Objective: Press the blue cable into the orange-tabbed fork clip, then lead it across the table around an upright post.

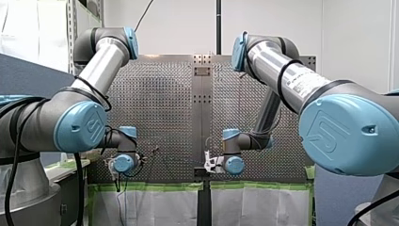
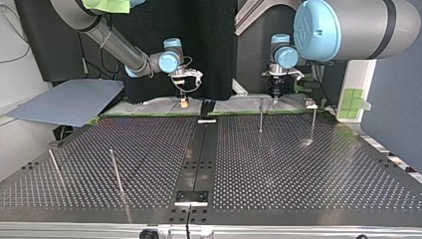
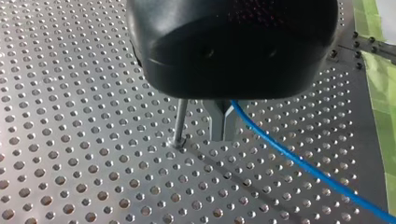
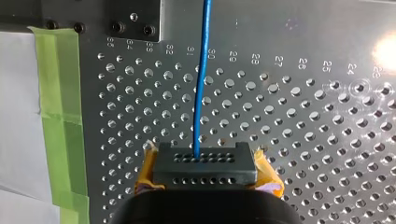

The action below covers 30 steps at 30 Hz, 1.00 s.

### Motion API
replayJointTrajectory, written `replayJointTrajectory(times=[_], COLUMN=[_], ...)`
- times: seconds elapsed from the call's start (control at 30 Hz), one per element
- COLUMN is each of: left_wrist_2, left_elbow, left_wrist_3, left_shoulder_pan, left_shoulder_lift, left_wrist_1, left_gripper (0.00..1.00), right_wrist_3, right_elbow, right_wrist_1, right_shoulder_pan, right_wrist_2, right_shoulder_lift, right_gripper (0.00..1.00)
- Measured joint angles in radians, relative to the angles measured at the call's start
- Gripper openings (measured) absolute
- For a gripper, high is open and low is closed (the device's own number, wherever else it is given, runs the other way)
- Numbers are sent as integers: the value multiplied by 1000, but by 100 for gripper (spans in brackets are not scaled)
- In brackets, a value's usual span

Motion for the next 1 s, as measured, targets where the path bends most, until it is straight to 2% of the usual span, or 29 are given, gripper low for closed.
replayJointTrajectory(times=[0.2,0.4,0.57,0.73,0.9,1.0], left_wrist_2=[1,2,12,20,-4,-25], left_elbow=[1,1,1,1,1,1], left_wrist_3=[1,4,-6,-20,3,26], left_shoulder_pan=[5,13,15,18,21,23], left_shoulder_lift=[2,31,69,82,83,83], left_wrist_1=[17,42,36,32,3,-20], left_gripper=[0,0,0,0,0,0], right_wrist_3=[-21,-30,-31,-32,-52,-58], right_elbow=[-13,-15,-15,-16,-18,-18], right_wrist_1=[34,52,57,67,77,78], right_shoulder_pan=[5,12,15,8,18,24], right_wrist_2=[0,0,1,2,3,2], right_shoulder_lift=[0,0,0,0,0,0], right_gripper=[0,0,0,0,0,0])
